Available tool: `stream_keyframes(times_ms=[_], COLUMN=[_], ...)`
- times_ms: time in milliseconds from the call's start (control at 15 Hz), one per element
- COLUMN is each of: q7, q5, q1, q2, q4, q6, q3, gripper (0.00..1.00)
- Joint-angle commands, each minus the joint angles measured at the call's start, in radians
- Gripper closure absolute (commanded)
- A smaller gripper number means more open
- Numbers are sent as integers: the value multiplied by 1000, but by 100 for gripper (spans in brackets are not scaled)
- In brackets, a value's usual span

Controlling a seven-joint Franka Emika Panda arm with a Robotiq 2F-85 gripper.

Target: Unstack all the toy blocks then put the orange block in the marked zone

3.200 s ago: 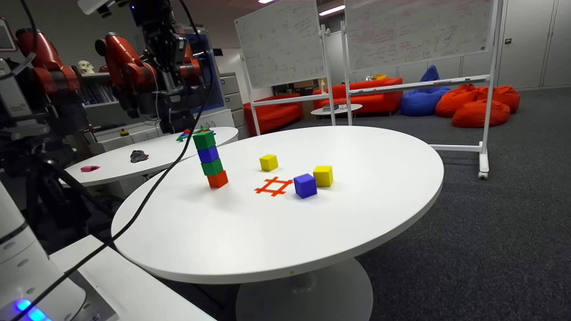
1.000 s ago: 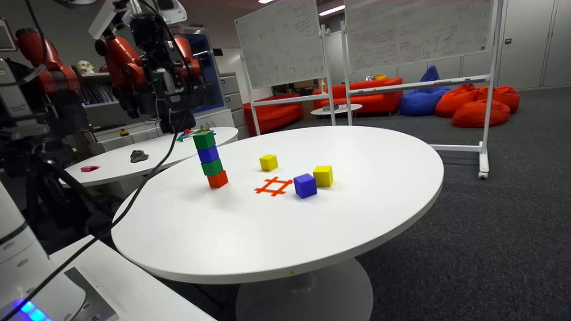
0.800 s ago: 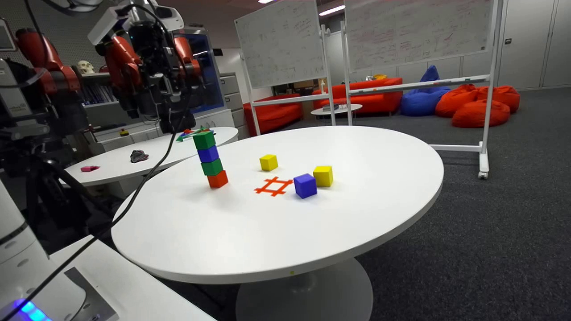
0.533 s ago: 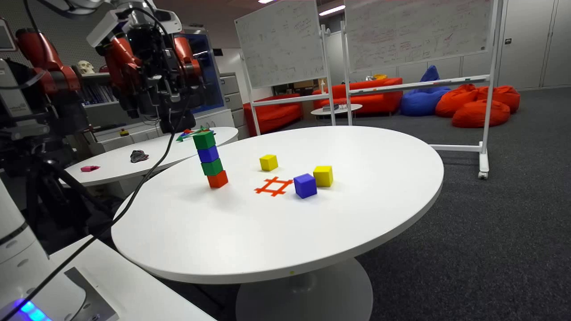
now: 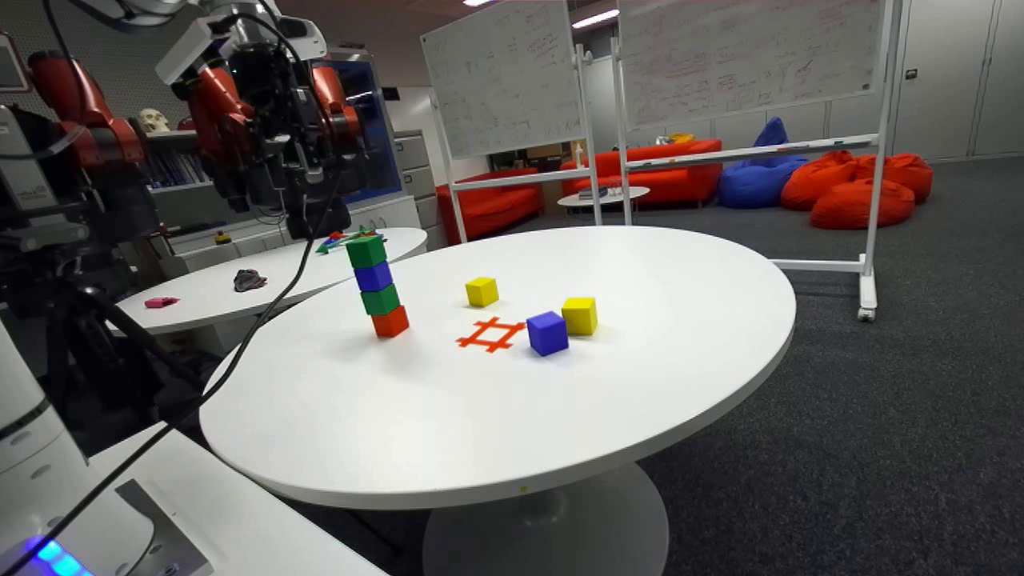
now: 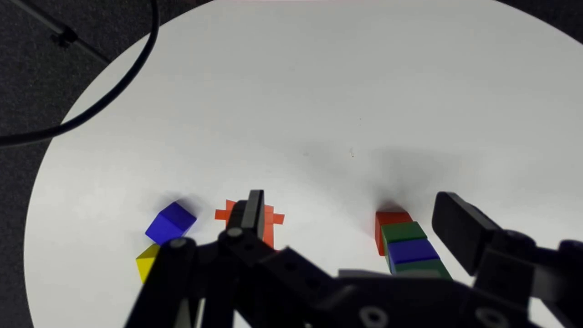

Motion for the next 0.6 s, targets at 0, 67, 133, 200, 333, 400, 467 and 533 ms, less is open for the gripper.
stream_keyframes(times_ms=[0, 67, 133, 200, 333, 400, 467, 533], q7=[2, 3, 9, 10, 3, -5, -9, -10], q5=[-1, -3, -6, -6, -14, -16, -22, -27], q1=[8, 8, 7, 9, 16, 21, 26, 31], q2=[0, -1, 1, 6, 21, 29, 43, 57], q4=[-5, -9, -12, -13, -10, -7, -1, 4], q6=[1, 2, 4, 6, 19, 23, 32, 38], q3=[-13, -12, -9, -6, 1, 4, 11, 18], gripper=[0, 0, 0, 0, 0, 0, 0, 0])
